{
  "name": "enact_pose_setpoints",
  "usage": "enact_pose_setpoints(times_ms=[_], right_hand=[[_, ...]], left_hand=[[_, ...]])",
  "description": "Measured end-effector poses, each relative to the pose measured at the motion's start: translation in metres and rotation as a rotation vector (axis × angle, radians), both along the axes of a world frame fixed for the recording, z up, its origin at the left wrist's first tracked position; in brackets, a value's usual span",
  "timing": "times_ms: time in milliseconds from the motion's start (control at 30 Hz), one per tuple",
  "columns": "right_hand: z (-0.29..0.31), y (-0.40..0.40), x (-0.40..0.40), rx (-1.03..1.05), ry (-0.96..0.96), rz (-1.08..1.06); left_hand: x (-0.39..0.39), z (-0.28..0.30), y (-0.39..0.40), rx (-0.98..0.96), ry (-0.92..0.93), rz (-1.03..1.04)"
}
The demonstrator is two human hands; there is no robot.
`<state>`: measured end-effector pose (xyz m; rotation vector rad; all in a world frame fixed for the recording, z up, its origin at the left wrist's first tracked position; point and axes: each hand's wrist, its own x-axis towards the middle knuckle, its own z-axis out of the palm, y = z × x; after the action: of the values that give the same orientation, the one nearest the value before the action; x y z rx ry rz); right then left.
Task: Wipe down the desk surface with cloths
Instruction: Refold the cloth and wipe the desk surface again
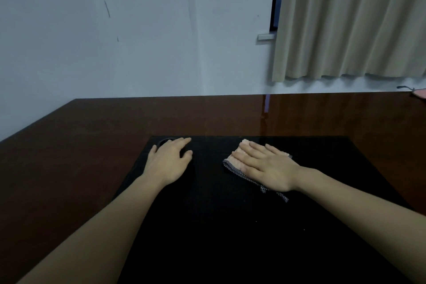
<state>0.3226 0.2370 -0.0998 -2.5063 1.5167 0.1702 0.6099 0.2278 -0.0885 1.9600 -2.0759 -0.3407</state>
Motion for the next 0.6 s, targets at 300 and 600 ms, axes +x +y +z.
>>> enact_pose_setpoints(times_ms=[300, 600], right_hand=[[0.001, -0.072, 0.041, -0.015, 0.012, -0.178], [0.003, 0.023, 0.055, 0.019, 0.003, 0.186]], left_hand=[[0.039, -0.017, 0.004, 0.041, -0.026, 0.055], [0.039, -0.021, 0.004, 0.024, -0.047, 0.052]])
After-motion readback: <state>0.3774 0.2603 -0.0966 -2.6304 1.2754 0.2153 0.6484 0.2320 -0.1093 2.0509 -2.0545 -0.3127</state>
